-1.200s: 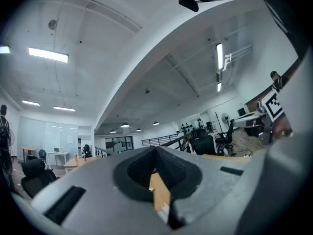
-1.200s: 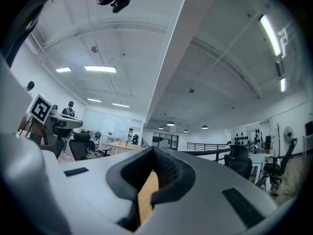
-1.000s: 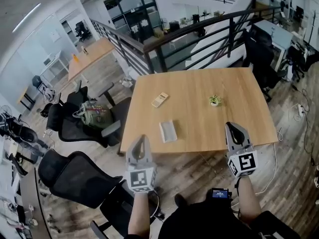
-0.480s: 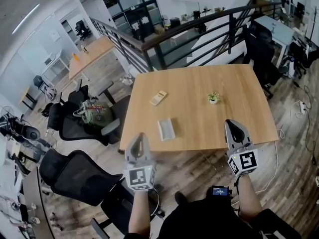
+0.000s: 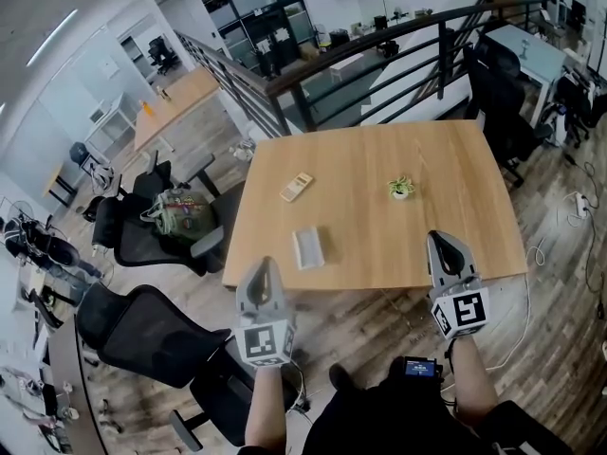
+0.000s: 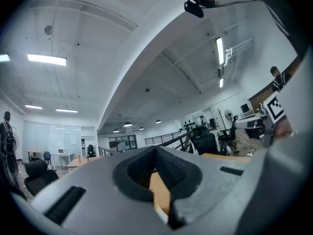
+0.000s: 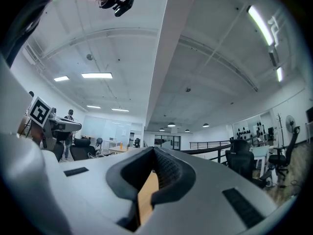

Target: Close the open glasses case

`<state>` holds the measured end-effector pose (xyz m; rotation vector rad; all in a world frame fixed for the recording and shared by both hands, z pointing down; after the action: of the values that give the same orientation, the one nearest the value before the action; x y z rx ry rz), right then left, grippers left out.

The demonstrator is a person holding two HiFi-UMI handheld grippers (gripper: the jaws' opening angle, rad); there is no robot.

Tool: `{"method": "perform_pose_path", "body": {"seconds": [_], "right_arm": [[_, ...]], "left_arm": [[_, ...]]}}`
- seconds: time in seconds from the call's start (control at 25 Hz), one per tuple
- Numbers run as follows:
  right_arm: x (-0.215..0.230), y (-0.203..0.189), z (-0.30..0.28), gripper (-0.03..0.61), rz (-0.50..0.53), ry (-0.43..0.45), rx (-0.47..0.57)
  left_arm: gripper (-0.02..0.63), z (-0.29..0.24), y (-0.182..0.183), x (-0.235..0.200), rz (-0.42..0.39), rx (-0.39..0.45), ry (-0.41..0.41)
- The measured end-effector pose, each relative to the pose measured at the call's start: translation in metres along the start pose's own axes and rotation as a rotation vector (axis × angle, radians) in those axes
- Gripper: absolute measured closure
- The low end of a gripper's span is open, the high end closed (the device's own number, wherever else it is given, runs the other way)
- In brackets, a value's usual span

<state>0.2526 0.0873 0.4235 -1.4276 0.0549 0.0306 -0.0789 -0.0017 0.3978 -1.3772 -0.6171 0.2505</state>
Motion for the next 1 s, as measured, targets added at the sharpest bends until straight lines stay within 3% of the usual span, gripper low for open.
{"method": "perform_pose_path", "body": {"seconds": [0.36, 1.0], "right_arm": [[0.045, -0.011, 0.009, 0.565, -0.031, 0.032, -0.011], [0.09, -0.022, 0.037, 0.565, -0.063, -0.08, -0.02]], "left_arm": [[0.612, -0.018, 0.014, 0.037, -0.009, -0.026, 0.012], [0.612, -0.068, 0.034, 0.073, -0.057, -0.009, -0.081]]}}
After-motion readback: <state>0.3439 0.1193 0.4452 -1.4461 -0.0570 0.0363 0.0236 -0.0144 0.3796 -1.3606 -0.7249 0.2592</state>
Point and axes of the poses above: the fingertips, and each gripper's own axes: z backward along the fingers, x to its right, y out of its top, the point moved 5 cm from there along z, backward along the fingers, and after that the axes turned 3 degrees about -y, right-handed, at the moved point
